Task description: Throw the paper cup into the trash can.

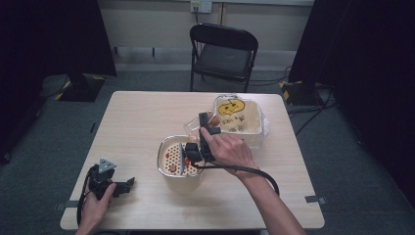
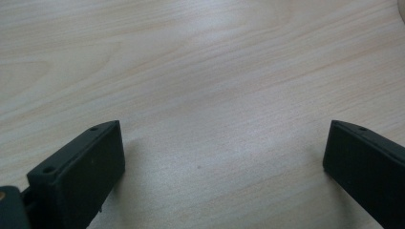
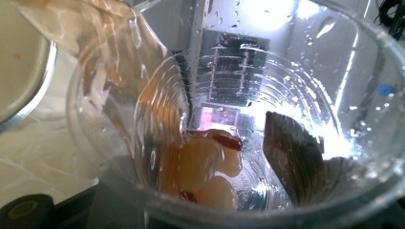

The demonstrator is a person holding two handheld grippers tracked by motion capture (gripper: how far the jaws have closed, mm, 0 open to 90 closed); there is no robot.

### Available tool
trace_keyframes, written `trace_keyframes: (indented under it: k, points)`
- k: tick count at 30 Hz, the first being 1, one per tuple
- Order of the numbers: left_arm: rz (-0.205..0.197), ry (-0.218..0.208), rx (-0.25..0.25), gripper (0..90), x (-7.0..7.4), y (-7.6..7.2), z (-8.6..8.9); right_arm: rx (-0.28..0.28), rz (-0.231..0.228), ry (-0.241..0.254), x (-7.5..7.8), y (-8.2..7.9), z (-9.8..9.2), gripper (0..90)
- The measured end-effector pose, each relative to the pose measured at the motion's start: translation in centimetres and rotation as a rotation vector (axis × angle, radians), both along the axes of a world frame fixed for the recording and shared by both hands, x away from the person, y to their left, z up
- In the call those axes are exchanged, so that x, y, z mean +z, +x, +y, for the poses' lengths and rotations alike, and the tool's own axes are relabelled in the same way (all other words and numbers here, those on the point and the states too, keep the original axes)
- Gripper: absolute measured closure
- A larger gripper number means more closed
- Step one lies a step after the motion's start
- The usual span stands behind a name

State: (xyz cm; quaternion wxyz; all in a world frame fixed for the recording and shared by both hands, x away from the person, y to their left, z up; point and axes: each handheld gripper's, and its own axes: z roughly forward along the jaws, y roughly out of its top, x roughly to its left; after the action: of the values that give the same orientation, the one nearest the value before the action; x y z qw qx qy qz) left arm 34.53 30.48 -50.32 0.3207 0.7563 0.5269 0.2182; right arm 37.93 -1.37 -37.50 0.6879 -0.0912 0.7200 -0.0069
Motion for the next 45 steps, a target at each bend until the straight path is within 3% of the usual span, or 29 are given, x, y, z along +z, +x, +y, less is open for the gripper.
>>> trace_keyframes:
  k: [8, 11, 12, 13, 15, 16, 17, 19, 23, 24, 25, 27, 28, 32, 38, 42, 44, 45]
  points:
    - [0.000, 0.000, 0.000, 0.0, 0.0, 0.0, 0.0, 0.011, -0.115, -0.212, -0.2, -0.3, 0.6, 46.7]
    - [0.000, 0.000, 0.000, 0.0, 0.0, 0.0, 0.0, 0.018, -0.144, -0.278, -0.4, -0.4, 0.6, 46.9]
    - [0.000, 0.000, 0.000, 0.0, 0.0, 0.0, 0.0, 0.018, -0.144, -0.278, -0.4, -0.4, 0.6, 46.9]
    - [0.000, 0.000, 0.000, 0.0, 0.0, 0.0, 0.0, 0.024, -0.161, -0.324, -0.3, -0.5, 0.6, 47.0]
    - [0.000, 0.000, 0.000, 0.0, 0.0, 0.0, 0.0, 0.028, -0.183, -0.346, -0.2, -0.6, 0.6, 47.0]
    - [-0.002, -0.004, 0.002, 0.0, 0.0, 0.0, 0.0, 0.032, -0.203, -0.397, -0.1, -0.7, 0.7, 47.0]
    - [-0.002, -0.004, 0.002, 0.0, 0.0, 0.0, 0.0, 0.032, -0.203, -0.397, -0.1, -0.7, 0.7, 47.0]
    - [-0.002, -0.005, 0.003, 0.0, 0.0, 0.0, 0.0, 0.036, -0.229, -0.458, 0.0, -0.8, 0.6, 47.1]
    - [0.000, 0.000, 0.000, 0.0, 0.0, 0.0, 0.0, 0.045, -0.250, -0.506, 0.0, -0.8, 0.7, 47.2]
    - [-0.001, 0.002, -0.001, 0.0, 0.0, 0.0, 0.0, 0.054, -0.260, -0.561, -0.4, -0.8, 0.6, 47.4]
    - [0.001, 0.005, -0.003, 0.0, 0.0, 0.0, 0.0, 0.052, -0.262, -0.583, -0.4, -0.8, 0.7, 47.4]
    - [0.000, 0.005, -0.003, 0.0, 0.0, 0.0, 0.0, 0.065, -0.263, -0.572, -0.6, -0.8, 0.7, 47.4]
    - [-0.001, 0.002, -0.001, 0.0, 0.0, 0.0, 0.0, 0.064, -0.265, -0.600, -0.5, -1.0, 0.9, 47.8]
    - [-0.001, 0.002, -0.001, 0.0, 0.0, 0.0, 0.0, 0.077, -0.284, -0.587, -0.2, -1.1, 1.0, 48.3]
    - [0.001, 0.005, -0.003, 0.0, 0.0, 0.0, 0.0, 0.057, -0.294, -0.587, 0.7, -1.1, 0.9, 48.6]
    - [0.000, 0.003, -0.001, 0.0, 0.0, 0.0, 0.0, 0.054, -0.277, -0.557, 0.9, -1.1, 0.8, 48.6]
    - [0.000, 0.003, -0.001, 0.0, 0.0, 0.0, 0.0, 0.047, -0.245, -0.483, 1.1, -1.2, 0.7, 48.7]
    - [0.001, 0.005, -0.003, 0.0, 0.0, 0.0, 0.0, 0.048, -0.249, -0.475, 1.2, -1.2, 0.7, 48.8]
